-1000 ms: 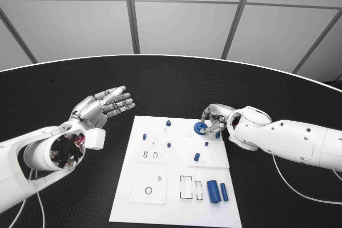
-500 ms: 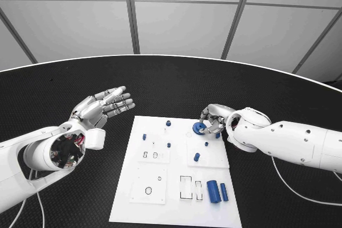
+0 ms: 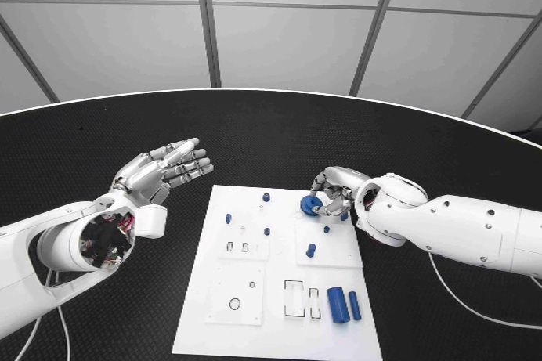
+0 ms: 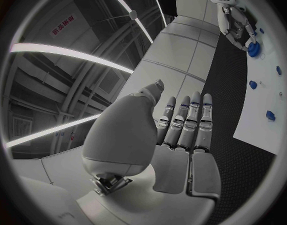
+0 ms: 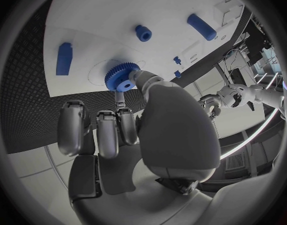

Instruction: Assemble the parts on the task board

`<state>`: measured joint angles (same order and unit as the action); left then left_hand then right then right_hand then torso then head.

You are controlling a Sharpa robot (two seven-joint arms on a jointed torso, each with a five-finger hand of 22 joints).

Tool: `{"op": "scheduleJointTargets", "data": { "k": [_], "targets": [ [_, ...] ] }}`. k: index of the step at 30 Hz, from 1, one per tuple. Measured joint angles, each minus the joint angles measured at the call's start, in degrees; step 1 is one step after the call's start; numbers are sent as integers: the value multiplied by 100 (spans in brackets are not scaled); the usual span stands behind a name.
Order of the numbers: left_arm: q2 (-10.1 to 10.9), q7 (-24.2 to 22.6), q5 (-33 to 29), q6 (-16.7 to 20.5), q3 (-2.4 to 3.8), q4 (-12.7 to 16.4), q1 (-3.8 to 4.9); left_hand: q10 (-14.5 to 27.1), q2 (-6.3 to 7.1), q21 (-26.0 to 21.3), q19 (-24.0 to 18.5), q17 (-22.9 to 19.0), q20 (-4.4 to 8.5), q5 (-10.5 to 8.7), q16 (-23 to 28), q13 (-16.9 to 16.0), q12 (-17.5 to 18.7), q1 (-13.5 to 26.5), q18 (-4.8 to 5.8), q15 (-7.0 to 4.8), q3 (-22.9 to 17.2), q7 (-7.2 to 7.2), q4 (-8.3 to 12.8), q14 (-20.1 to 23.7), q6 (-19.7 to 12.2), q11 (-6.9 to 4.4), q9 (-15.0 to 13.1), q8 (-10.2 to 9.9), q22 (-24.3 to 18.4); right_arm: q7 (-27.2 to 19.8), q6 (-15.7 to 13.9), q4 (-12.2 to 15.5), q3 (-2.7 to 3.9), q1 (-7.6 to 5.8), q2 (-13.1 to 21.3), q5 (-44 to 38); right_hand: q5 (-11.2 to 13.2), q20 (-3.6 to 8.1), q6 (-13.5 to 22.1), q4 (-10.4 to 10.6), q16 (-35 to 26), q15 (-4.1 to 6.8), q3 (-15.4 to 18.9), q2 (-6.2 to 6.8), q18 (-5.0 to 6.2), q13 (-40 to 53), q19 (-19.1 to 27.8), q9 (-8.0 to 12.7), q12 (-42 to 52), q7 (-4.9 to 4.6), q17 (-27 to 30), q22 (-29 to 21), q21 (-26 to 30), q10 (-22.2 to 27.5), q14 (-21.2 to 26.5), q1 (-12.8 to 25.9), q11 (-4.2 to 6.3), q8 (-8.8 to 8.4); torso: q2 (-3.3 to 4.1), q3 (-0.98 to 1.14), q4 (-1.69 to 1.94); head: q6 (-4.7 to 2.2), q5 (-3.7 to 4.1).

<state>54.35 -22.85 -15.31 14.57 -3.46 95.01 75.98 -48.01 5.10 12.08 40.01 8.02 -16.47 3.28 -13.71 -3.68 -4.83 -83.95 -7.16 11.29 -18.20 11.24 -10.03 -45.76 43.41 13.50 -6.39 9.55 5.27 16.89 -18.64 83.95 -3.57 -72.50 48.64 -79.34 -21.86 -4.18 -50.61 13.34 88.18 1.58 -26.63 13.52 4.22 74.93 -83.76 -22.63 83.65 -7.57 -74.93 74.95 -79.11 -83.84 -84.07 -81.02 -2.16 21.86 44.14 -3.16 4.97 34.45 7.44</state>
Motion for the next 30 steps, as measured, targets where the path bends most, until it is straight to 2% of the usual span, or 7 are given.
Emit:
{"op": "scheduleJointTargets", "data": {
  "k": [7,13,15,23,30],
  "targets": [
    [-21,2,0,-2,0,-26,0,0,0,0,0,0,0,0,0,0,0,0,0,0,0,0,0,0,0,0,0,0,0,11,-159,347,8,-10,-18,-363,-23,-1,0,-15,0,0,-47,-21,1,-1,1,0,23,0,1,0,-45,0,0,53,0,-23,-1,-2,1,-22,-6],
    [-50,2,0,-5,0,-51,0,0,0,0,0,-1,0,0,0,0,0,0,0,0,0,0,0,0,0,0,-1,0,1,53,-268,479,15,-32,-204,-767,-65,-1,0,-46,0,-1,-77,-14,1,-1,1,0,23,0,1,-1,-70,0,1,60,0,-63,2,-5,14,-37,-7],
    [-54,3,0,-6,0,-54,0,0,0,0,0,-1,0,0,0,0,0,0,0,0,0,0,0,0,0,0,-1,0,1,68,-290,485,17,-38,-286,-910,-67,-1,0,-31,0,-1,-92,-14,-71,-1,1,0,22,0,1,-1,-91,0,1,60,0,-71,5,-6,21,-39,-13],
    [-60,6,0,0,0,-61,0,0,0,0,0,-2,0,0,0,0,0,0,0,0,0,0,0,0,0,0,-1,0,1,94,-324,338,23,-49,-675,-1179,-68,-1,0,-46,21,-1,-108,-16,-71,-1,1,0,22,0,1,-1,-91,0,1,118,0,-81,20,-7,27,-49,-40],
    [-82,17,0,-8,0,-54,0,0,0,0,0,-2,0,0,0,0,0,0,0,0,-13,0,13,0,0,0,-1,0,-1,81,-217,-20,24,-52,-1124,-1402,-68,-1,0,-46,21,-1,-107,-16,-70,-2,1,0,44,0,2,-2,-90,0,1,117,0,-78,27,-6,29,-43,-45]
  ]
}}
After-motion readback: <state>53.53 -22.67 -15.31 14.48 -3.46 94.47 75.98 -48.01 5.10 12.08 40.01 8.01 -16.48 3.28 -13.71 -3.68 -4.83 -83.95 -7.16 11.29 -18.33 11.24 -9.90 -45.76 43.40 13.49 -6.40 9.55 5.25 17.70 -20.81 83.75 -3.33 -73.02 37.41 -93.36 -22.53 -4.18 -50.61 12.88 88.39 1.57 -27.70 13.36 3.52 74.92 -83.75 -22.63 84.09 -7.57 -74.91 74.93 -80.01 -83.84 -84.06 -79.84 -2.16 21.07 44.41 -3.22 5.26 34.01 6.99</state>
